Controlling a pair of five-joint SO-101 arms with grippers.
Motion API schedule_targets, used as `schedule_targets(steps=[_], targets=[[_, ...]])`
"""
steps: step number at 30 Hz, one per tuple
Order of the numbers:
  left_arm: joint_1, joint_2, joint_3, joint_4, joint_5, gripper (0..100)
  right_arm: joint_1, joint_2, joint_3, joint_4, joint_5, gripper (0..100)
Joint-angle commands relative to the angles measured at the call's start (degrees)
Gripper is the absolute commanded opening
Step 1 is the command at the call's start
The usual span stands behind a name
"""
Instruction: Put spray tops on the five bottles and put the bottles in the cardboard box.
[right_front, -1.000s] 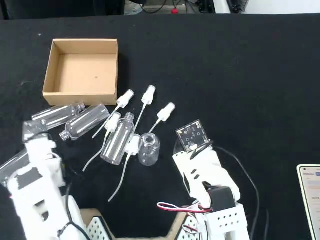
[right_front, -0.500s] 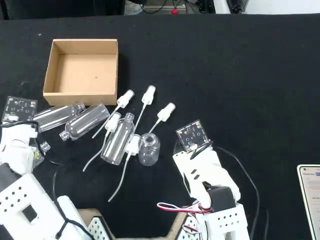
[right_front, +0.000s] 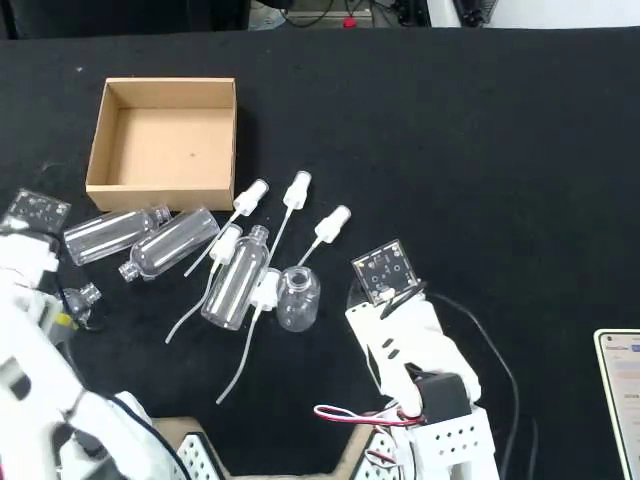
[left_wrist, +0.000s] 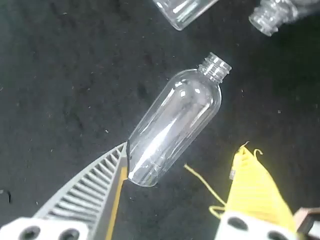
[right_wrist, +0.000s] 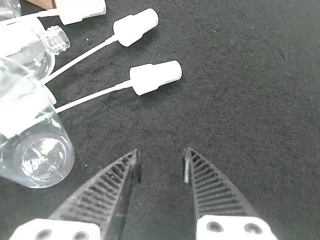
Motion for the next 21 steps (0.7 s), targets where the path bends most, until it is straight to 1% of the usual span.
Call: schedule_targets(steps=[1, 3, 5, 9, 12, 18, 21], targets=[[0.04, 10.46, -9.27, 1.14, -8.88, 32, -0.53, -5.49, -0.48, 0.18, 0.44, 14.5], [0.04, 14.07, -10.51, 1.14, -12.66, 32, -0.53, -5.49, -0.48, 0.18, 0.44, 14.5], [0.13, 17.05, -12.09, 1.14, -14.51, 32, -0.53, -5.49, -0.48, 0.18, 0.44, 14.5], [0.13, 22.68, -16.04, 1.14, -16.0, 33, -0.53, -5.49, -0.48, 0.18, 0.44, 14.5], [0.13, 26.02, -17.8, 1.49, -18.64, 33, -0.53, -5.49, -0.48, 0.18, 0.44, 14.5], [0.22, 30.33, -17.98, 1.14, -23.74, 33, -0.53, -5.49, -0.48, 0.18, 0.44, 14.5], [1.36, 32.09, -18.07, 1.14, -24.7, 32, -0.53, -5.49, -0.48, 0.18, 0.44, 14.5]])
